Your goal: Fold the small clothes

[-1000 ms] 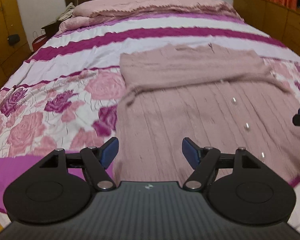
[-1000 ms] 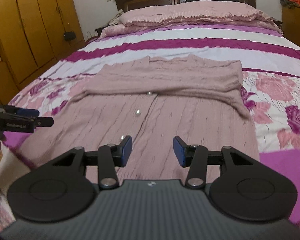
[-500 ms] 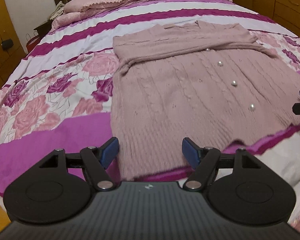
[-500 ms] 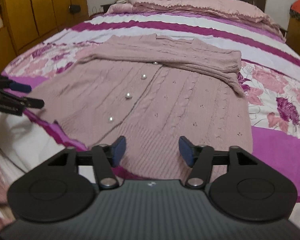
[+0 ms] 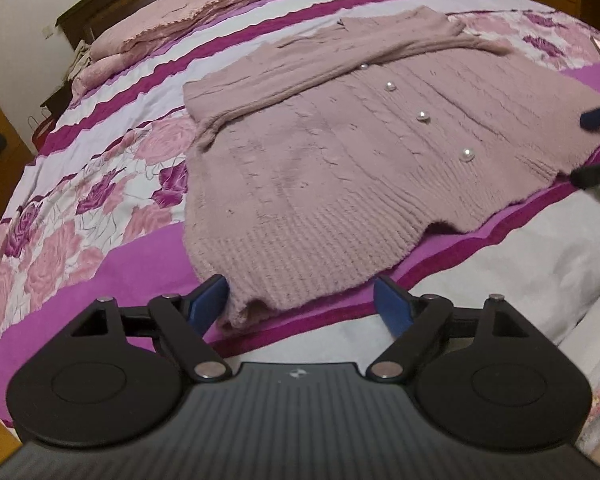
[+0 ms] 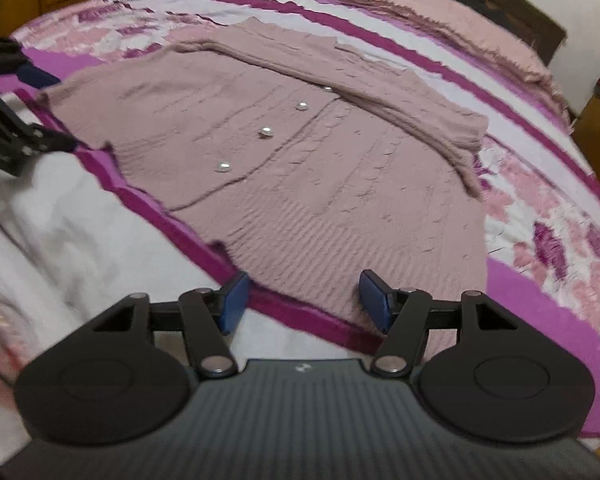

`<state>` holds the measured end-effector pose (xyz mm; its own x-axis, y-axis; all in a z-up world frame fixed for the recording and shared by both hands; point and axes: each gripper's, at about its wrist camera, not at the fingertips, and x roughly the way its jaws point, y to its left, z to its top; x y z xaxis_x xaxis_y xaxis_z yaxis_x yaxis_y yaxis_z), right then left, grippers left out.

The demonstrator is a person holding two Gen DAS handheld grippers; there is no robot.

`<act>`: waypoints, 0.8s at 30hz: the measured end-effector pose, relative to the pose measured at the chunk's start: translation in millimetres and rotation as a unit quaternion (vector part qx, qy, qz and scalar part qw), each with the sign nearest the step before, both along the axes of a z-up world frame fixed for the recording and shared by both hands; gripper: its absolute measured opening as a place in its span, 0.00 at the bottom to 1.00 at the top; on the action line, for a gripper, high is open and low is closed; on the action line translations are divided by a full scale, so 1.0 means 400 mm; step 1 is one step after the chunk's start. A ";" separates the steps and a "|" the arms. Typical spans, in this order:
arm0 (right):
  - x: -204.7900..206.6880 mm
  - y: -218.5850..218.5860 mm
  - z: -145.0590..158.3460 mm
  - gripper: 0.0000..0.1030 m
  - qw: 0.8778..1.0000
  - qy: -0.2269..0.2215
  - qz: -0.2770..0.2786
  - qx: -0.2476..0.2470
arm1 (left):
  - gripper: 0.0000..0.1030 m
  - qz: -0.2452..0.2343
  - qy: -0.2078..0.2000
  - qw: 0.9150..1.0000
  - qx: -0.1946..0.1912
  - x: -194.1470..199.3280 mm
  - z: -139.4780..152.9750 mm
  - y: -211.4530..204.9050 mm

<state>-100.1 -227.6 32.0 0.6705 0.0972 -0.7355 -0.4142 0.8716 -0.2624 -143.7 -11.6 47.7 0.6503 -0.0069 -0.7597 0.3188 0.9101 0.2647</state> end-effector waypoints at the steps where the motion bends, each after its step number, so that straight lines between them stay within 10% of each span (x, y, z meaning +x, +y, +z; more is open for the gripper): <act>1: 0.003 0.001 -0.005 0.62 1.000 -0.006 -0.002 -0.006 | 0.83 -0.004 0.001 1.000 0.005 0.004 -0.003 -0.006; 24: 0.042 -0.008 -0.041 0.67 0.999 -0.040 -0.011 -0.021 | 0.84 -0.116 -0.014 0.989 0.085 0.130 -0.071 -0.080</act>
